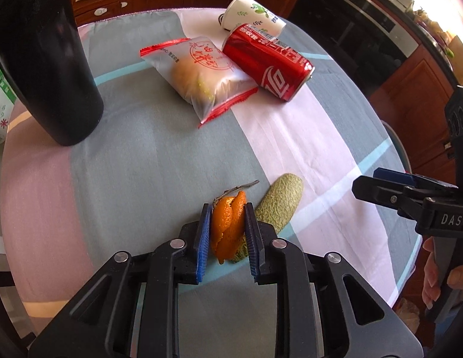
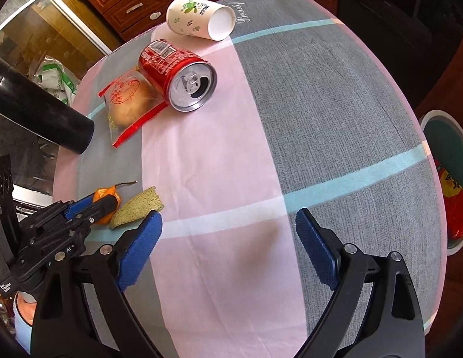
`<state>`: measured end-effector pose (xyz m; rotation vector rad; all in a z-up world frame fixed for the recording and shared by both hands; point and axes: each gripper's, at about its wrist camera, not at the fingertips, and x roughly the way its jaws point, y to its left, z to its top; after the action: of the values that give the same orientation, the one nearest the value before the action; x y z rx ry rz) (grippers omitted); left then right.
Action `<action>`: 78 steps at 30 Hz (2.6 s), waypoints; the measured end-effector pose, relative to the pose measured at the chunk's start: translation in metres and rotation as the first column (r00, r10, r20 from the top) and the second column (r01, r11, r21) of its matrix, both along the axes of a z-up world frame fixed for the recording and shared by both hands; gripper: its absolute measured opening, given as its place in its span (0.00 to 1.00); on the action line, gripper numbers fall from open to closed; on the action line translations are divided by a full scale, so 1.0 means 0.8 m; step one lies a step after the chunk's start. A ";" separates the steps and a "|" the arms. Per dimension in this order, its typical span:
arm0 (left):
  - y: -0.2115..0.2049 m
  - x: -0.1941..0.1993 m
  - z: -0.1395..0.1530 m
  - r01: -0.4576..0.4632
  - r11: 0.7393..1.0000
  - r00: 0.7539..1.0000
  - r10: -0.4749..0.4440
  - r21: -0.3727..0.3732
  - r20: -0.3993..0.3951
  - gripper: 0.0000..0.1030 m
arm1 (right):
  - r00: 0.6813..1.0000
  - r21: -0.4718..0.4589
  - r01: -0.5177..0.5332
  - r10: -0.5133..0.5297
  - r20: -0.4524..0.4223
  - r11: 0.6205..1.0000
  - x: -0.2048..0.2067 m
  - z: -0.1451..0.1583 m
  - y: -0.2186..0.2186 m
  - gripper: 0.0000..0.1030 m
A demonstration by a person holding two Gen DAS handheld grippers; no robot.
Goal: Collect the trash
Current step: 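Lower the right tool onto the green husk and close it, then lift the orange peel and green husk, carry them over the bin, open both tools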
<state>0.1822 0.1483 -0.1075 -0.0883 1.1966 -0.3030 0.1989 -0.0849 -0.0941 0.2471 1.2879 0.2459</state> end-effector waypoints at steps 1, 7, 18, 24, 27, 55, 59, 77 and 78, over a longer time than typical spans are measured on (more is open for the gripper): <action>-0.002 -0.006 0.000 0.006 1.000 1.000 -0.006 -0.007 -0.006 0.22 | 1.000 0.008 0.001 -0.001 -0.002 1.000 -0.003 0.000 0.000 0.85; -0.016 -0.037 0.002 0.063 0.998 0.997 -0.064 -0.031 -0.032 0.22 | 0.998 0.079 -0.017 0.021 -0.055 0.997 -0.010 -0.006 0.014 0.62; 0.031 -0.043 0.009 -0.020 0.996 0.999 0.016 -0.087 -0.042 0.45 | 0.991 0.120 -0.111 0.120 -0.065 0.987 0.001 -0.002 0.091 0.31; 0.043 -0.053 0.002 -0.027 0.997 0.999 0.023 -0.077 -0.046 0.52 | 0.989 0.090 -0.121 0.128 -0.078 0.989 0.007 -0.015 0.121 0.31; 0.050 -0.053 0.000 -0.038 0.996 0.998 0.034 -0.085 -0.047 0.54 | 0.988 0.026 -0.149 0.150 -0.037 0.988 0.002 -0.013 0.124 0.19; 0.015 -0.048 -0.002 0.026 0.999 1.000 -0.026 0.018 0.003 0.61 | 0.986 -0.075 -0.163 0.166 0.035 0.984 -0.020 -0.011 0.100 0.21; 0.011 -0.052 0.000 0.016 0.997 0.999 -0.018 0.072 0.028 0.25 | 0.988 -0.050 -0.153 0.155 0.026 0.987 -0.026 -0.008 0.082 0.20; -0.088 -0.040 0.058 0.061 0.998 0.997 -0.062 0.028 0.048 0.22 | 0.993 0.070 -0.022 0.014 0.115 0.997 -0.037 0.029 -0.035 0.21; -0.100 -0.038 0.061 0.071 0.997 0.996 -0.072 0.025 0.049 0.22 | 0.993 0.072 -0.006 -0.003 0.120 0.997 -0.036 0.031 -0.048 0.21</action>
<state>0.1522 0.0685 -0.0587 -0.0171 1.1547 -0.3521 0.1698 -0.1232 -0.0693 0.2889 1.1610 0.3050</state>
